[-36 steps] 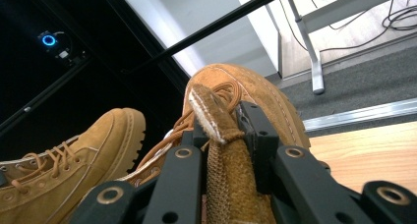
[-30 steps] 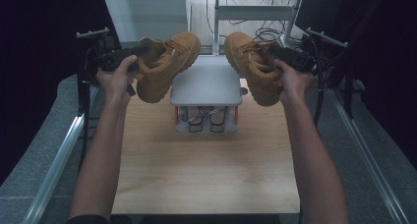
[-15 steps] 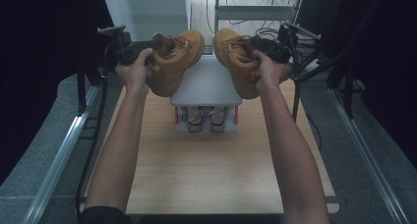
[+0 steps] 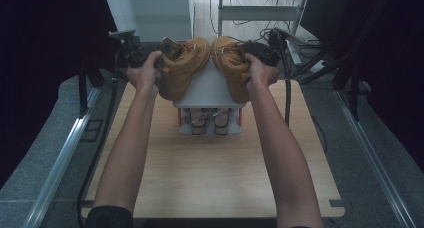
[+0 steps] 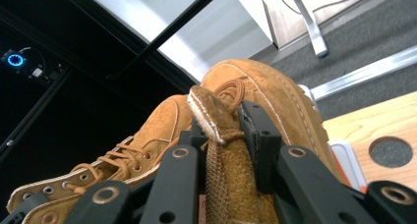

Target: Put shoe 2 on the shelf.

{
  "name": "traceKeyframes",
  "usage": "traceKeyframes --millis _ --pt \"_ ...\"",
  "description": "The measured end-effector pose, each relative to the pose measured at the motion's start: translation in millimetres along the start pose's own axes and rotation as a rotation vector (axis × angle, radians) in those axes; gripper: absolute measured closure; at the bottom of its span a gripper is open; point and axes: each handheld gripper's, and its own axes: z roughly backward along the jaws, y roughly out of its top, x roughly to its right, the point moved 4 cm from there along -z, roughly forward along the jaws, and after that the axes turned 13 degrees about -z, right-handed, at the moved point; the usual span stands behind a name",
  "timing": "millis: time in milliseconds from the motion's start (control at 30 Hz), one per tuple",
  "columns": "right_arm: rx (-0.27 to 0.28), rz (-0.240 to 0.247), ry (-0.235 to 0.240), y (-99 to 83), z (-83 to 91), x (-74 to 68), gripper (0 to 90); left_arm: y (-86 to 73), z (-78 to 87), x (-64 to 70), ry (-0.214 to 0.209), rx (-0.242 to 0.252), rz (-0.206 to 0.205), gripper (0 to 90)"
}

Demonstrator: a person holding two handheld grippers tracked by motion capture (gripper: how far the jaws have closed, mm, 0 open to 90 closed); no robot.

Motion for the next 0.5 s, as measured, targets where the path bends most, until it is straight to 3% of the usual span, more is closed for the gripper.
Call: traceKeyframes --millis 200,267,500 --pt "-0.031 -0.012 0.001 -1.5 -12.4 5.7 68.9 -10.9 -14.3 -14.0 -0.002 -0.052 0.051 71.6" --pt "-0.046 0.004 0.002 0.2 -14.0 6.1 66.9 -12.7 -14.4 -19.9 -0.04 -0.039 0.085 69.4" --pt "-0.098 0.05 0.033 5.0 -14.0 9.4 57.5 -11.9 -13.3 -20.0 -0.088 -0.049 0.058 58.6"
